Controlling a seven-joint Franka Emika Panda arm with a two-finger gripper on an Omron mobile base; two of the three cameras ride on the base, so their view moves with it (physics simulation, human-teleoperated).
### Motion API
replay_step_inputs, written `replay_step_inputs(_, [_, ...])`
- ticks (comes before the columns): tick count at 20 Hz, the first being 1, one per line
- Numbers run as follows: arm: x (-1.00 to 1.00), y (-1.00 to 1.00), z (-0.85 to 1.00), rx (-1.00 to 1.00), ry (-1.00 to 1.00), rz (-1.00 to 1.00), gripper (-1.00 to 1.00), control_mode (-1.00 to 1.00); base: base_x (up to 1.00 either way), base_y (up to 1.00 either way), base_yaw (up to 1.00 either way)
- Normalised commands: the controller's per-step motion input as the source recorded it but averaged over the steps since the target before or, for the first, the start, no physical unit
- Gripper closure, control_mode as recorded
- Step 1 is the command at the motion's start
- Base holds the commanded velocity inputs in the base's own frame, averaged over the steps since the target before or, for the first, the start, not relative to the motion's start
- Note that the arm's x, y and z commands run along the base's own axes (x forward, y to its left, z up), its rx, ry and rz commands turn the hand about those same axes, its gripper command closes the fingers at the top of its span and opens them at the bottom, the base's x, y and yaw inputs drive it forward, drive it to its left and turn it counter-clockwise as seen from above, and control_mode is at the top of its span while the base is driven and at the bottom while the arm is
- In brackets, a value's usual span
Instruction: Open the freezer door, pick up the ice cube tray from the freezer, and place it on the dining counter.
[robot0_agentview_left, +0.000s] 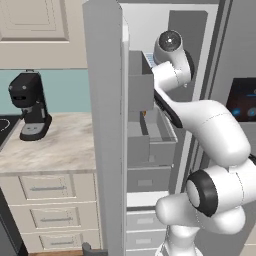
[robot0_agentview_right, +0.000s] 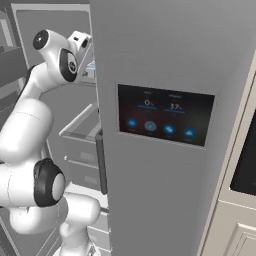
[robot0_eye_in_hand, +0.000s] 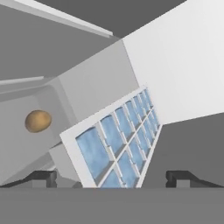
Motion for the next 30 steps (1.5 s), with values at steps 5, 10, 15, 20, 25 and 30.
replay_step_inputs(5, [0.24, 0.0, -0.13, 0.0, 0.0, 0.01, -1.0, -1.0, 0.0, 0.0, 0.0])
replay_step_inputs(10, [0.23, 0.0, -0.02, 0.0, 0.0, 0.01, -1.0, -1.0, 0.0, 0.0, 0.0])
replay_step_inputs(15, [0.24, 0.0, 0.0, 0.0, 0.0, 0.01, -1.0, -1.0, 0.0, 0.0, 0.0])
replay_step_inputs(20, [0.02, 0.0, 0.0, 0.0, 0.0, 0.01, -1.0, -1.0, 0.0, 0.0, 0.0])
replay_step_inputs(25, [0.0, 0.0, 0.0, 0.0, 0.0, 0.0, -1.0, -1.0, 0.0, 0.0, 0.0])
replay_step_inputs(30, [0.0, 0.0, 0.0, 0.0, 0.0, 0.0, -1.0, -1.0, 0.0, 0.0, 0.0])
